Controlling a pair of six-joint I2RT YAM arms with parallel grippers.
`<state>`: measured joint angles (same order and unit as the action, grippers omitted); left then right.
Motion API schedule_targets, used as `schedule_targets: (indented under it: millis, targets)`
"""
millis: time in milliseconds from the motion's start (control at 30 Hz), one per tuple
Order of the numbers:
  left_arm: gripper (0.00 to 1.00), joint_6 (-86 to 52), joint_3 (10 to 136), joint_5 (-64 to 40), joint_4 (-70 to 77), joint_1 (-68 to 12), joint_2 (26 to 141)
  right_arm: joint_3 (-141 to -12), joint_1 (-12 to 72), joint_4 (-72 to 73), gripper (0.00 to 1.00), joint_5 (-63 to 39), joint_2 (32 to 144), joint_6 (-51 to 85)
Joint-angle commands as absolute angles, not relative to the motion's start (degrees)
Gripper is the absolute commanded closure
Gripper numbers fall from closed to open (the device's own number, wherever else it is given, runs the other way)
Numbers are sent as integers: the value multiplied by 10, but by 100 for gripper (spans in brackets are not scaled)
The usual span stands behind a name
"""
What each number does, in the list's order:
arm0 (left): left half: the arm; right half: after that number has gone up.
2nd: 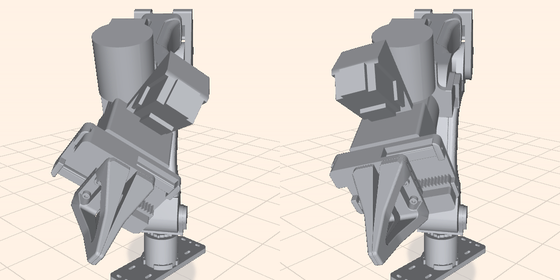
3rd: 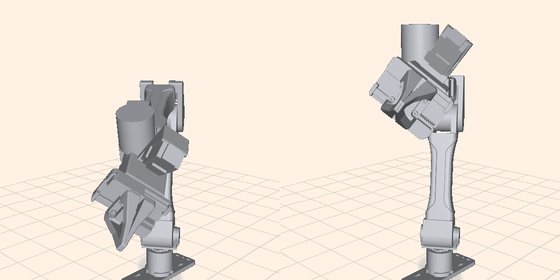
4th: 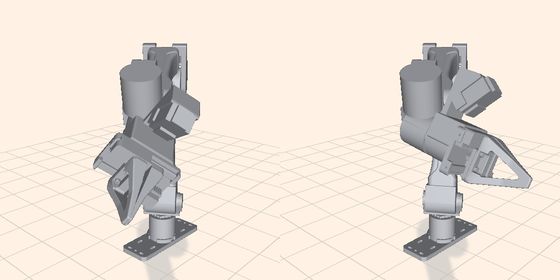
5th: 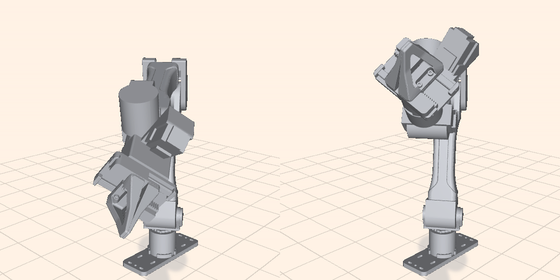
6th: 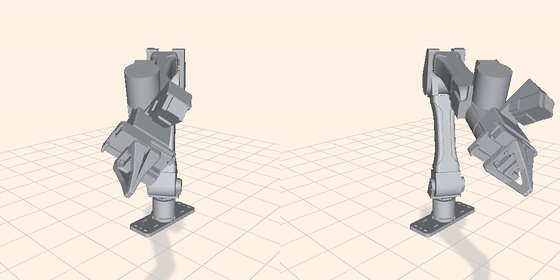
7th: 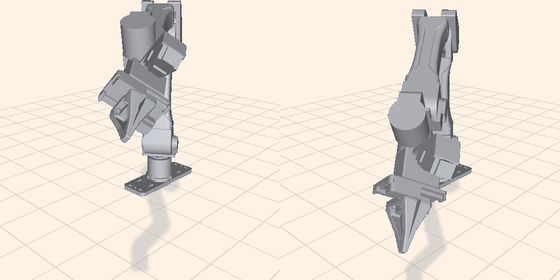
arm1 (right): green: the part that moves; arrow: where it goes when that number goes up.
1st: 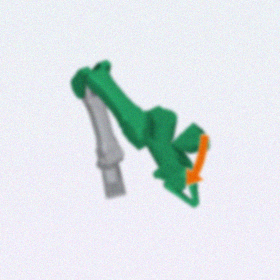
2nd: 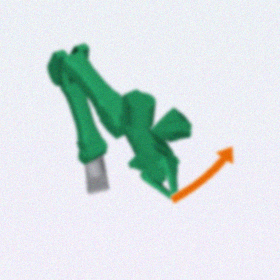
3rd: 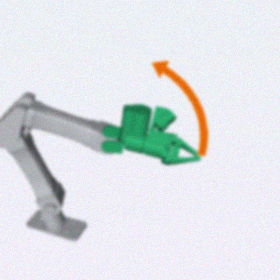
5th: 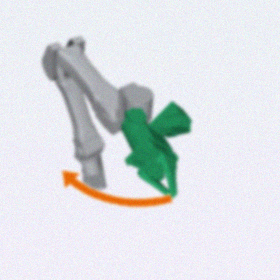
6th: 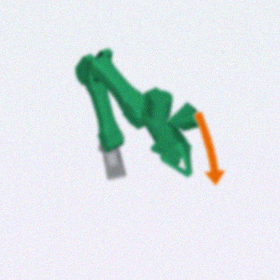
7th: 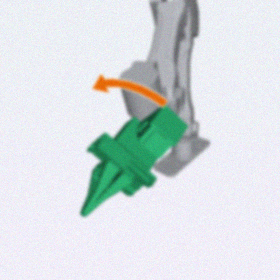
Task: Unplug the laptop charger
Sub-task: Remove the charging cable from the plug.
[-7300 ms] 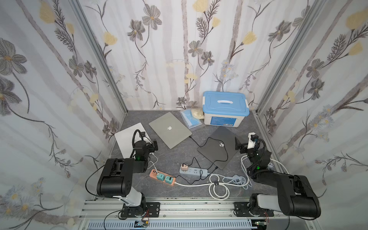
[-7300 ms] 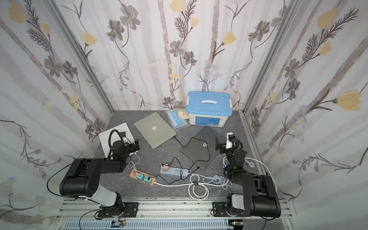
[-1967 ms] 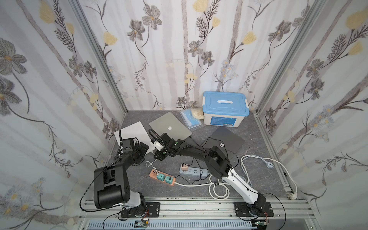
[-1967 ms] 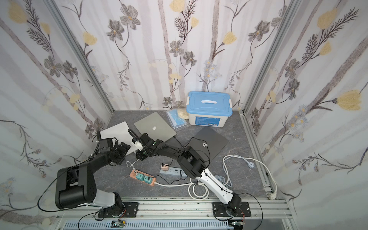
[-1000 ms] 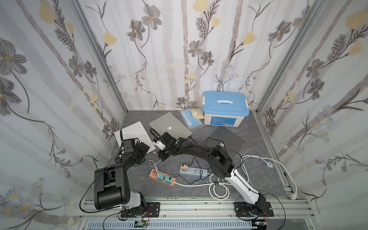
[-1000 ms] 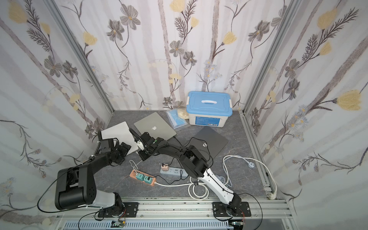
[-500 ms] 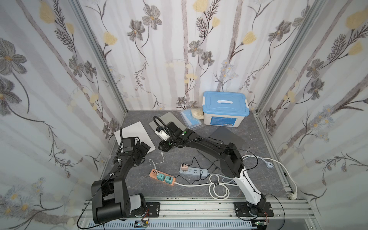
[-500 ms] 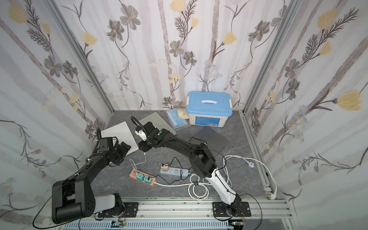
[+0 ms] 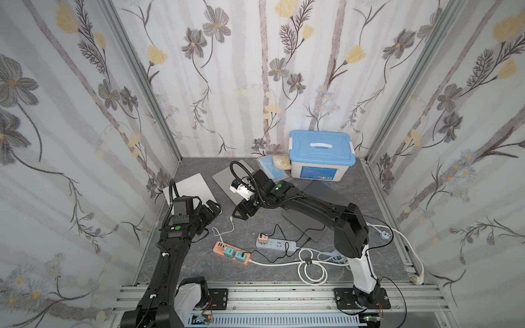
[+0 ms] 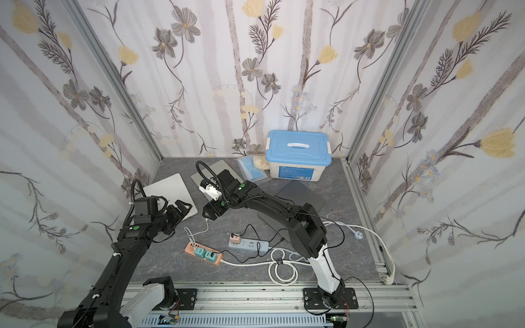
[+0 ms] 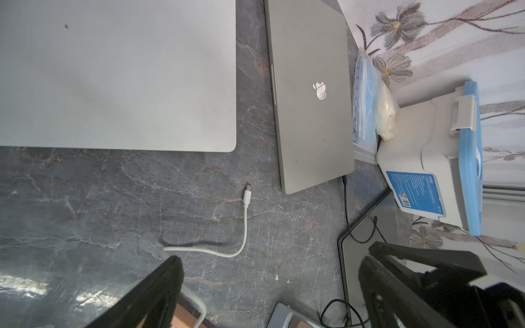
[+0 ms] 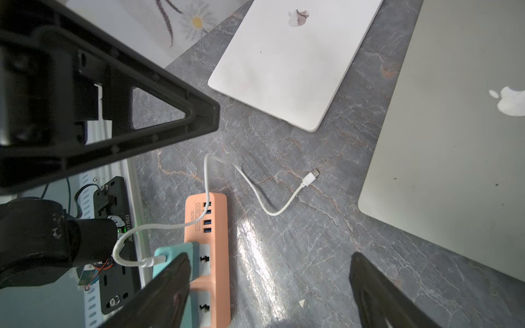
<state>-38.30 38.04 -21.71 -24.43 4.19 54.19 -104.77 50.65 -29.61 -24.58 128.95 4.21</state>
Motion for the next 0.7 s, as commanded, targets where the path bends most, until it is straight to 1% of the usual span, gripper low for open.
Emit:
schedule_targets:
  millis: [0,100,233,333,533,667]
  targets:
    - [0,-389,362,-221,-279,26,521,-1025,503,-257,12,-311,1284,21]
    - [1,-403,342,-210,-296,2,485,-1010,508,-266,12,-328,1281,4]
    - [5,-430,318,-190,-308,-38,425,-970,512,-244,12,-383,1266,-20]
    - [8,-446,310,-172,-328,-57,394,-965,514,-251,11,-410,1275,-39]
    - [13,-468,304,-130,-395,-71,316,-969,531,-262,10,-441,1283,-64]
    - [18,-488,304,-125,-418,-77,303,-987,540,-275,10,-442,1302,-70]
